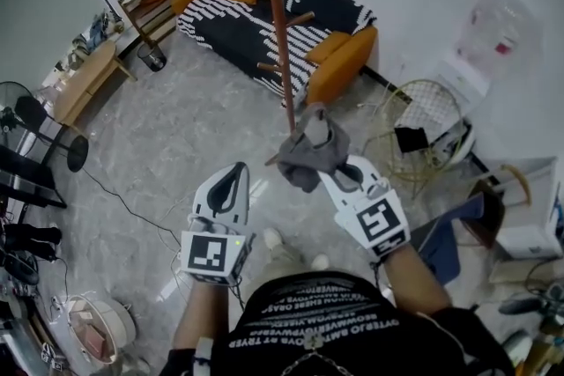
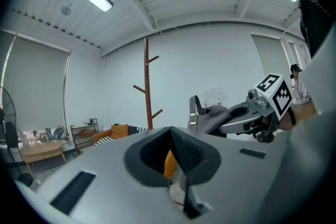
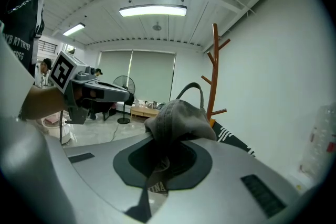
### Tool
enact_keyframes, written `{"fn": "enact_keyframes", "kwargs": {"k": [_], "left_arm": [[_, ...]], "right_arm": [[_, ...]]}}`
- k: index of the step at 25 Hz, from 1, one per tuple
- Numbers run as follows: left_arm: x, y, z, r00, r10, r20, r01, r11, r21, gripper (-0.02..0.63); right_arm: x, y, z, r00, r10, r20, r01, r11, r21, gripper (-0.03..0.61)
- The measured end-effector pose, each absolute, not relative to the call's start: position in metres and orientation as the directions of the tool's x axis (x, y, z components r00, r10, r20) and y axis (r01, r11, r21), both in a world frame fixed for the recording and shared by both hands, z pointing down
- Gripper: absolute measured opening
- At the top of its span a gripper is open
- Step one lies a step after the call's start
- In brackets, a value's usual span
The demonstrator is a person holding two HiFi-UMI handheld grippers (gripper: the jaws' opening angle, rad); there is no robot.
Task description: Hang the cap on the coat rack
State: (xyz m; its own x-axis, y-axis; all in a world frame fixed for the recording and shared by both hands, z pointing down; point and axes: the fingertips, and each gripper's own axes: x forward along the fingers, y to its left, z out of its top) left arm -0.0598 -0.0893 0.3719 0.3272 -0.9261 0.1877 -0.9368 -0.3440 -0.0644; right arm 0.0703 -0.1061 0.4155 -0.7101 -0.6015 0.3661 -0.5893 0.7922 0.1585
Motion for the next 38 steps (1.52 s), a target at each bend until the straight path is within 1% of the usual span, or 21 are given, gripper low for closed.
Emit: {"fn": "enact_keyframes", "kwargs": {"k": [6, 9, 19, 25, 30, 38], "left_arm": [[-0.073, -0.115, 0.373, 0.355, -0.916, 0.184, -0.927, -0.371, -0.060, 0.002], [-0.086, -0.128, 0.367, 0.375, -0.911, 0.175, -0.916, -0.393, -0.083, 0.002], [-0.111, -0.170, 0.364, 0.385, -0.909, 0.162, -0.911, -0.402, -0.091, 0.003], [-0.121, -0.193, 0.361, 0.422, -0.892, 0.165, -0.892, -0.441, -0.099, 0.002], [-0.138, -0.208, 0.359, 0.448, -0.881, 0.155, -0.875, -0.467, -0.128, 0.003], [-0.173, -0.222, 0.362, 0.471, -0.871, 0.141, -0.867, -0.486, -0.112, 0.003]], "right_arm": [[0.054, -0.128, 0.415, -0.695, -0.619, 0.366, -0.606, 0.778, 0.166, 0.020], [0.042, -0.139, 0.414, -0.682, -0.627, 0.376, -0.614, 0.771, 0.172, 0.020], [0.024, -0.178, 0.411, -0.658, -0.660, 0.363, -0.651, 0.740, 0.167, 0.020], [0.009, -0.197, 0.405, -0.648, -0.675, 0.352, -0.669, 0.726, 0.161, 0.020], [-0.007, -0.208, 0.404, -0.636, -0.686, 0.353, -0.673, 0.717, 0.180, 0.020], [-0.035, -0.219, 0.397, -0.599, -0.722, 0.346, -0.702, 0.682, 0.206, 0.020]]}}
